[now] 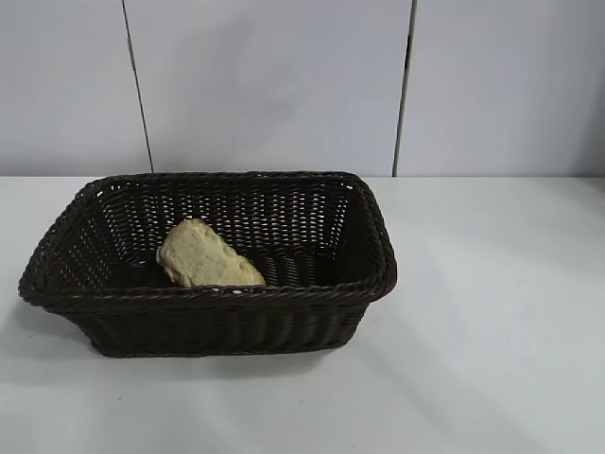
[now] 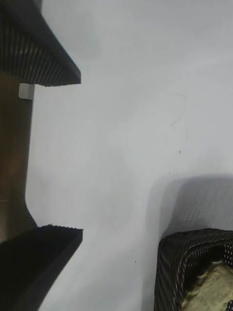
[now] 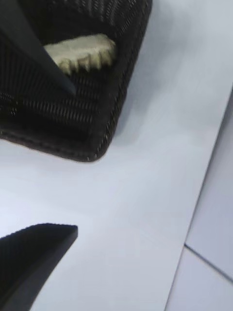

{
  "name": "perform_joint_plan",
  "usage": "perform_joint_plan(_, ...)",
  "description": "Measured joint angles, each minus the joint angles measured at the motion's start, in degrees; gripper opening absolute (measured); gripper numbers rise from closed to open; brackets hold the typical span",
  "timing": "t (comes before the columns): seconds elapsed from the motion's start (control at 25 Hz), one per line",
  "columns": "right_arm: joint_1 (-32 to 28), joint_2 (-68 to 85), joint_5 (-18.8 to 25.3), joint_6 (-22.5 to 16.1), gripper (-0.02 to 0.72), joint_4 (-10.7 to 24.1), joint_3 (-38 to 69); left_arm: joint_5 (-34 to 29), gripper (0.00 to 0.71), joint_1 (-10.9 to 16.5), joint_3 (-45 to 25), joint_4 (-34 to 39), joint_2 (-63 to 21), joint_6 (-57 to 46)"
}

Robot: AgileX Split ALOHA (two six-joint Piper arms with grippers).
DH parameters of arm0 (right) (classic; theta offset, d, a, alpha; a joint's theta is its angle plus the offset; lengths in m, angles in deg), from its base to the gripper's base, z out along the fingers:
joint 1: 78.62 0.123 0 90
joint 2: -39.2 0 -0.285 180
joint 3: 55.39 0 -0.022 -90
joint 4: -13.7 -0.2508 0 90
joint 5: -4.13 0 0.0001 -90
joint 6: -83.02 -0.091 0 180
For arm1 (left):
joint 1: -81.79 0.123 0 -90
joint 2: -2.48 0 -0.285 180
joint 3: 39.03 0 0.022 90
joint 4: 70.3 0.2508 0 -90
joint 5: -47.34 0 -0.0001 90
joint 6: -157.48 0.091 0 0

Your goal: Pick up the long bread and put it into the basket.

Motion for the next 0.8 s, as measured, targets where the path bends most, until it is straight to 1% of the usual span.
perform_joint_plan(0.08,-5.76,2.55,0.05,0.19,0.495,1.81,2.39,0.00,0.571,0.00,0.00,0.00,0.00,0.00)
perform_joint_plan(0.2,-14.79,5.15,0.29,0.24,0.495,2.13,5.89,0.00,0.571,0.00,0.00,0.00,0.00,0.00)
perform_joint_plan(0.28,-19.55,5.87,0.36,0.32,0.495,0.16,6.58,0.00,0.571,0.00,0.00,0.00,0.00,0.00)
perform_joint_plan(0.36,-22.71,6.59,0.41,1.45,0.495,-3.07,6.71,0.00,0.571,0.00,0.00,0.00,0.00,0.00)
perform_joint_plan(0.44,-23.65,7.55,0.41,2.43,0.495,-4.94,6.83,0.00,0.571,0.00,0.00,0.00,0.00,0.00)
perform_joint_plan(0.52,-23.81,9.13,0.41,3.15,0.495,-5.91,6.83,0.00,0.571,0.00,0.00,0.00,0.00,0.00)
perform_joint_plan(0.64,-23.81,13.42,0.41,3.82,0.495,-6.09,6.83,0.00,0.571,0.00,0.00,0.00,0.00,0.00)
perform_joint_plan(0.8,-23.81,23.02,0.46,4.27,0.495,-5.89,6.83,0.00,0.571,0.00,0.00,0.00,0.00,0.00)
